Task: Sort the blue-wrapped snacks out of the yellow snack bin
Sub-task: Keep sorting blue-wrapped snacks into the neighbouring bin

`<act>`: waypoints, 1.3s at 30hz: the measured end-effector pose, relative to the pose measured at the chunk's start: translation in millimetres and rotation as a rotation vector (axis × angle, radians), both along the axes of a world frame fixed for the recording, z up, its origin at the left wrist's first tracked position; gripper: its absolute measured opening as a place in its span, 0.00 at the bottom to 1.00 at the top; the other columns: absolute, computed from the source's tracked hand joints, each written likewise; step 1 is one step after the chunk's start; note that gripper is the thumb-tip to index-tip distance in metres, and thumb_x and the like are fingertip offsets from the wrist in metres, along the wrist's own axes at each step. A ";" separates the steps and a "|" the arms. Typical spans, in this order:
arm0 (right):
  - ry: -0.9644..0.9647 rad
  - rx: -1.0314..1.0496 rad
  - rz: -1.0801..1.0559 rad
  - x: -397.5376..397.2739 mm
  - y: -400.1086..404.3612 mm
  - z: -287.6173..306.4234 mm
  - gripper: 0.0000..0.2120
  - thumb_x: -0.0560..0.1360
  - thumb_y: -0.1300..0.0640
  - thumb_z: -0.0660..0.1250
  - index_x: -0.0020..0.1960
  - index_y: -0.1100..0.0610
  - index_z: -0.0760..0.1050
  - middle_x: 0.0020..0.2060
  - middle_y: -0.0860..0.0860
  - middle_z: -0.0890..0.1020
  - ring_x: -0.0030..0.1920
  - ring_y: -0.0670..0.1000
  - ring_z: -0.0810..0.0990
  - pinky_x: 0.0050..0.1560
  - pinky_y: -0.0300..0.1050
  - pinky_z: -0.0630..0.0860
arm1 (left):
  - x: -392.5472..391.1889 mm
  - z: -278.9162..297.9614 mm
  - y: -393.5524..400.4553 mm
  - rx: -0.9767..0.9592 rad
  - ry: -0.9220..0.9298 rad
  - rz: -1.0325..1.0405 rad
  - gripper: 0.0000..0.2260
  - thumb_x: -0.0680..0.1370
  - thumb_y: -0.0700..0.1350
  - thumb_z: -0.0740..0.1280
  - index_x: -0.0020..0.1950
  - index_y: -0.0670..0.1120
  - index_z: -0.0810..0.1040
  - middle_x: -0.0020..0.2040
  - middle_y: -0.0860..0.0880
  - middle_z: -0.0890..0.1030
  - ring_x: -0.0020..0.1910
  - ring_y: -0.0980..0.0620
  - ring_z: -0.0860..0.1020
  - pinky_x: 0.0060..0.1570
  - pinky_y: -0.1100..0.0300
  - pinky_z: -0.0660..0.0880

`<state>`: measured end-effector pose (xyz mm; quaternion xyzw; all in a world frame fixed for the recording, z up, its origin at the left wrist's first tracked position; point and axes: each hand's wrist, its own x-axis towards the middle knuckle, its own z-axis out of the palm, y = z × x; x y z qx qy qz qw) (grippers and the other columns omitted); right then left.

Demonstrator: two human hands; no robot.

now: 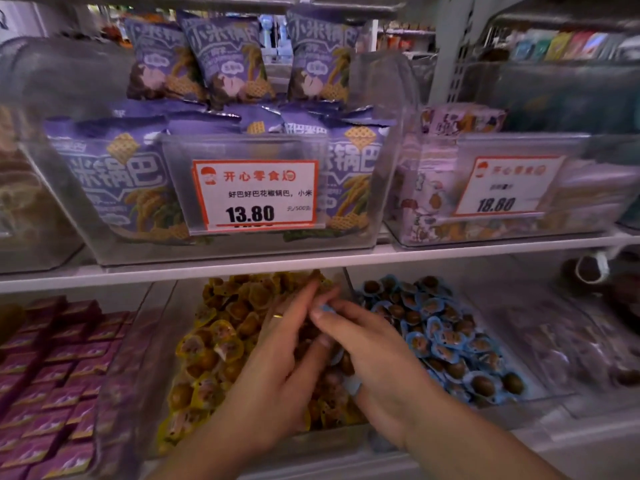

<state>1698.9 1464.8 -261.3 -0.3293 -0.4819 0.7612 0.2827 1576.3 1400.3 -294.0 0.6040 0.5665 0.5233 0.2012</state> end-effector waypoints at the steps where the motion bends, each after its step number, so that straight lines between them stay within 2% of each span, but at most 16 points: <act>1: 0.014 0.026 -0.019 7.8 0.9 0.0 0.04 0.76 0.52 0.71 0.48 0.50 0.84 0.42 0.51 0.85 0.38 0.48 0.81 0.29 0.42 0.72 | 1.3 2.4 -1.4 0.000 -0.046 -0.083 0.24 0.82 0.51 0.63 0.76 0.63 0.60 0.74 0.63 0.67 0.75 0.62 0.62 0.72 0.61 0.64; 4: 0.065 0.055 -0.054 34.4 10.6 -0.9 0.06 0.71 0.53 0.74 0.46 0.53 0.85 0.33 0.51 0.81 0.29 0.48 0.77 0.23 0.39 0.67 | 5.6 4.2 -3.5 0.026 -0.060 -0.177 0.25 0.81 0.55 0.61 0.78 0.59 0.60 0.75 0.64 0.66 0.75 0.63 0.62 0.67 0.71 0.62; 7: 0.052 0.026 -0.201 51.0 41.5 -5.0 0.07 0.73 0.60 0.73 0.50 0.61 0.82 0.38 0.57 0.80 0.34 0.52 0.80 0.24 0.40 0.69 | -6.7 -7.0 7.1 0.050 0.111 0.071 0.19 0.80 0.53 0.63 0.72 0.59 0.71 0.69 0.65 0.73 0.69 0.65 0.70 0.64 0.70 0.67; 10: 0.036 -0.068 -0.285 44.0 75.9 -10.3 0.05 0.77 0.64 0.67 0.52 0.64 0.79 0.43 0.60 0.81 0.42 0.55 0.81 0.34 0.44 0.77 | -32.3 -24.0 21.6 -0.120 0.447 0.229 0.14 0.80 0.47 0.64 0.65 0.55 0.77 0.62 0.60 0.76 0.63 0.58 0.74 0.62 0.63 0.69; 13: 0.071 -0.084 -0.332 28.3 101.3 -15.0 0.08 0.80 0.61 0.61 0.45 0.60 0.77 0.48 0.60 0.80 0.47 0.56 0.80 0.47 0.44 0.80 | -51.8 -41.0 30.4 -0.344 0.580 0.255 0.12 0.80 0.47 0.64 0.64 0.53 0.78 0.59 0.54 0.78 0.60 0.51 0.76 0.61 0.56 0.71; 15: -0.154 0.076 -0.327 22.6 107.3 -20.1 0.10 0.81 0.55 0.61 0.48 0.57 0.80 0.56 0.56 0.82 0.58 0.56 0.79 0.64 0.49 0.74 | -59.0 -45.4 32.1 -0.384 0.675 0.268 0.13 0.80 0.51 0.64 0.65 0.54 0.77 0.59 0.55 0.78 0.60 0.51 0.76 0.60 0.54 0.72; 16: -0.306 0.206 -0.308 21.6 106.0 -22.0 0.10 0.81 0.53 0.62 0.52 0.56 0.81 0.56 0.53 0.82 0.60 0.55 0.78 0.66 0.49 0.73 | -62.2 -46.2 32.2 -0.392 0.739 0.275 0.14 0.80 0.53 0.63 0.65 0.54 0.77 0.59 0.55 0.78 0.60 0.51 0.76 0.60 0.54 0.72; 17: -0.395 0.336 -0.291 21.1 102.9 -24.0 0.10 0.81 0.53 0.62 0.54 0.53 0.81 0.53 0.48 0.83 0.60 0.52 0.79 0.64 0.45 0.73 | -65.6 -46.2 32.1 -0.398 0.801 0.278 0.16 0.79 0.55 0.63 0.66 0.55 0.76 0.59 0.56 0.78 0.60 0.51 0.76 0.61 0.54 0.71; 19: -0.385 0.534 -0.208 19.0 91.6 -30.7 0.09 0.80 0.52 0.63 0.55 0.49 0.81 0.51 0.42 0.83 0.59 0.47 0.79 0.58 0.35 0.74 | -71.7 -45.9 31.1 -0.426 0.896 0.260 0.18 0.78 0.58 0.63 0.66 0.56 0.76 0.59 0.56 0.78 0.60 0.51 0.76 0.63 0.55 0.69; 21: -0.374 0.702 -0.076 15.9 77.4 -39.4 0.16 0.76 0.46 0.64 0.62 0.46 0.78 0.57 0.42 0.82 0.62 0.44 0.78 0.61 0.39 0.74 | -75.6 -46.4 31.4 -0.468 0.959 0.239 0.20 0.76 0.62 0.63 0.66 0.58 0.75 0.59 0.58 0.76 0.62 0.52 0.74 0.66 0.55 0.65; 23: -0.340 0.820 -0.005 13.8 65.9 -44.6 0.19 0.73 0.47 0.64 0.63 0.34 0.74 0.59 0.38 0.80 0.62 0.40 0.76 0.62 0.38 0.73 | -76.0 -47.3 34.0 -0.491 1.027 0.241 0.22 0.75 0.66 0.61 0.66 0.60 0.75 0.59 0.58 0.74 0.63 0.53 0.73 0.68 0.54 0.62; 26: -0.272 0.755 -0.016 11.0 61.0 -50.6 0.24 0.71 0.53 0.63 0.57 0.23 0.70 0.57 0.36 0.80 0.60 0.40 0.78 0.60 0.41 0.75 | -72.1 -46.5 39.5 -0.510 1.096 0.267 0.25 0.72 0.71 0.60 0.63 0.59 0.76 0.59 0.56 0.74 0.63 0.51 0.72 0.68 0.50 0.61; 29: -0.293 0.779 -0.049 9.7 59.2 -53.8 0.22 0.73 0.52 0.62 0.60 0.28 0.69 0.57 0.35 0.78 0.57 0.36 0.77 0.55 0.34 0.74 | -65.5 -45.1 47.2 -0.453 1.145 0.249 0.26 0.71 0.69 0.64 0.65 0.58 0.72 0.62 0.54 0.74 0.64 0.48 0.73 0.67 0.47 0.62; 33: -0.285 0.791 -0.096 8.5 58.1 -55.0 0.24 0.78 0.61 0.63 0.58 0.30 0.70 0.57 0.34 0.77 0.56 0.33 0.75 0.50 0.24 0.70 | -55.3 -50.0 59.0 -0.390 1.119 0.031 0.22 0.76 0.58 0.66 0.70 0.58 0.71 0.69 0.56 0.70 0.69 0.49 0.67 0.67 0.51 0.65; 36: -0.281 0.783 -0.097 9.2 59.2 -54.9 0.24 0.78 0.62 0.64 0.58 0.31 0.70 0.56 0.34 0.78 0.55 0.33 0.76 0.50 0.26 0.71 | -59.6 -49.8 61.2 -0.491 1.059 0.037 0.23 0.77 0.62 0.63 0.71 0.59 0.70 0.68 0.56 0.69 0.67 0.51 0.67 0.63 0.53 0.64; 39: -0.281 0.772 -0.088 9.2 57.8 -53.9 0.24 0.78 0.58 0.64 0.57 0.27 0.69 0.57 0.35 0.77 0.55 0.33 0.76 0.48 0.24 0.71 | -62.1 -50.4 58.7 -0.510 1.109 0.123 0.22 0.75 0.67 0.63 0.65 0.58 0.75 0.61 0.53 0.69 0.61 0.50 0.71 0.56 0.53 0.65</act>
